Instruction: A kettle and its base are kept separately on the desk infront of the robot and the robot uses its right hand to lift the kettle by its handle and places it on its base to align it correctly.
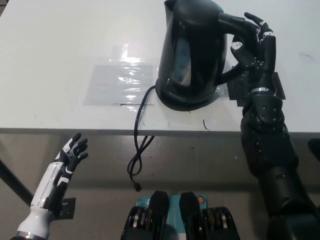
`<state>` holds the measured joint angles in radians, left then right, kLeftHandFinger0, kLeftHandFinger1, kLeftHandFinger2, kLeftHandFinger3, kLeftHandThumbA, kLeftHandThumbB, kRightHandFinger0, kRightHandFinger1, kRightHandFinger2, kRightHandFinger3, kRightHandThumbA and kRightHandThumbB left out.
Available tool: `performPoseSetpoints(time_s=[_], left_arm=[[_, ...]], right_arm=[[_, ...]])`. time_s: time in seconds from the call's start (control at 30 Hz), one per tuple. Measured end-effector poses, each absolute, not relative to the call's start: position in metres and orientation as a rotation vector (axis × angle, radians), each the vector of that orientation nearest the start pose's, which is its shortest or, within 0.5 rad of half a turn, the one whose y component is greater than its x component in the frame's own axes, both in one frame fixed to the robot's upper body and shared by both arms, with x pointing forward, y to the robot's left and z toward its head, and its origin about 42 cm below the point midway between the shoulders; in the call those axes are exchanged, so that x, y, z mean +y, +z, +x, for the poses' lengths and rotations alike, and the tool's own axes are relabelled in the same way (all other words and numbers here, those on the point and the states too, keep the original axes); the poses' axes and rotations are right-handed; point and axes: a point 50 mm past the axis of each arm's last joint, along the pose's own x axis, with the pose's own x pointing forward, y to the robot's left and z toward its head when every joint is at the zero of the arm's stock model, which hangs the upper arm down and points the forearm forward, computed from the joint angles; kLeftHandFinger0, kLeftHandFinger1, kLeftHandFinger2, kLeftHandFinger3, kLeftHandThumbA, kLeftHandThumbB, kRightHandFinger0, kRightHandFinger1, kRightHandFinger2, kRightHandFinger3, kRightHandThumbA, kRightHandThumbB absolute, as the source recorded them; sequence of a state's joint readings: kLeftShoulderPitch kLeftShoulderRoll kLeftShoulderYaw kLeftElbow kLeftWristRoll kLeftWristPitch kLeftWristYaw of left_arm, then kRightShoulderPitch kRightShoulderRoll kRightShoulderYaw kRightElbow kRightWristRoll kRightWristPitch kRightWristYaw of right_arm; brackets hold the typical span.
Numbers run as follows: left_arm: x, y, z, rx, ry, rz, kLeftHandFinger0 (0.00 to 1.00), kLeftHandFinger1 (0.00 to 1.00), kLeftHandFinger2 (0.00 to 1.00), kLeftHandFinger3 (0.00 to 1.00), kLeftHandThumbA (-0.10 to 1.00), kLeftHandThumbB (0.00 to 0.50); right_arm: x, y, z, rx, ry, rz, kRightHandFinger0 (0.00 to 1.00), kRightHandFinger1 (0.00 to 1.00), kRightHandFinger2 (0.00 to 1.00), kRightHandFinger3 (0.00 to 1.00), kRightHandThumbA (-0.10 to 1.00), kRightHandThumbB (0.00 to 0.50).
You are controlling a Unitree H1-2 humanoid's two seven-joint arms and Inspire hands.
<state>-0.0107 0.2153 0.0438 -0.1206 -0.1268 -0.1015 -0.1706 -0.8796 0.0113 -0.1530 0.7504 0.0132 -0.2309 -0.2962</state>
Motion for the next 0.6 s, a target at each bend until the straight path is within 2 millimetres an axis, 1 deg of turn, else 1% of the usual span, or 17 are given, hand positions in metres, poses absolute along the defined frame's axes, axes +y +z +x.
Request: performPoseSetpoints(time_s=[0.1, 0.17, 0.2, 0.3, 0.47, 0.6], left_arm=[[0.277, 0.147, 0.285, -0.23, -0.154, 0.113, 1.0, 1.0, 1.0, 1.0, 0.88, 0.103], [0.278, 0.148, 0.285, -0.23, -0.154, 0.116, 1.0, 1.0, 1.0, 1.0, 0.88, 0.103], [0.278, 0.148, 0.285, -0.23, -0.154, 0.116, 1.0, 1.0, 1.0, 1.0, 0.88, 0.092], [0.279, 0.149, 0.285, -0.232, -0.156, 0.121, 1.0, 1.0, 1.0, 1.0, 0.88, 0.096], [0.28, 0.149, 0.286, -0.234, -0.157, 0.124, 1.0, 1.0, 1.0, 1.0, 0.9, 0.105], [0.28, 0.151, 0.287, -0.238, -0.158, 0.126, 1.0, 1.0, 1.0, 1.0, 0.9, 0.102]], right_arm=[[-0.155, 0.254, 0.523, -0.316, -0.188, 0.094, 0.0, 0.27, 0.69, 0.77, -0.1, 0.098], [-0.152, 0.254, 0.523, -0.318, -0.186, 0.088, 0.0, 0.27, 0.69, 0.78, -0.1, 0.098], [-0.152, 0.254, 0.523, -0.318, -0.186, 0.088, 0.0, 0.27, 0.69, 0.78, -0.1, 0.1], [-0.15, 0.254, 0.523, -0.318, -0.184, 0.09, 0.0, 0.28, 0.69, 0.77, -0.1, 0.115], [-0.148, 0.255, 0.522, -0.319, -0.182, 0.093, 0.0, 0.28, 0.68, 0.77, -0.1, 0.113], [-0.148, 0.256, 0.522, -0.317, -0.183, 0.092, 0.0, 0.28, 0.68, 0.77, -0.1, 0.105]])
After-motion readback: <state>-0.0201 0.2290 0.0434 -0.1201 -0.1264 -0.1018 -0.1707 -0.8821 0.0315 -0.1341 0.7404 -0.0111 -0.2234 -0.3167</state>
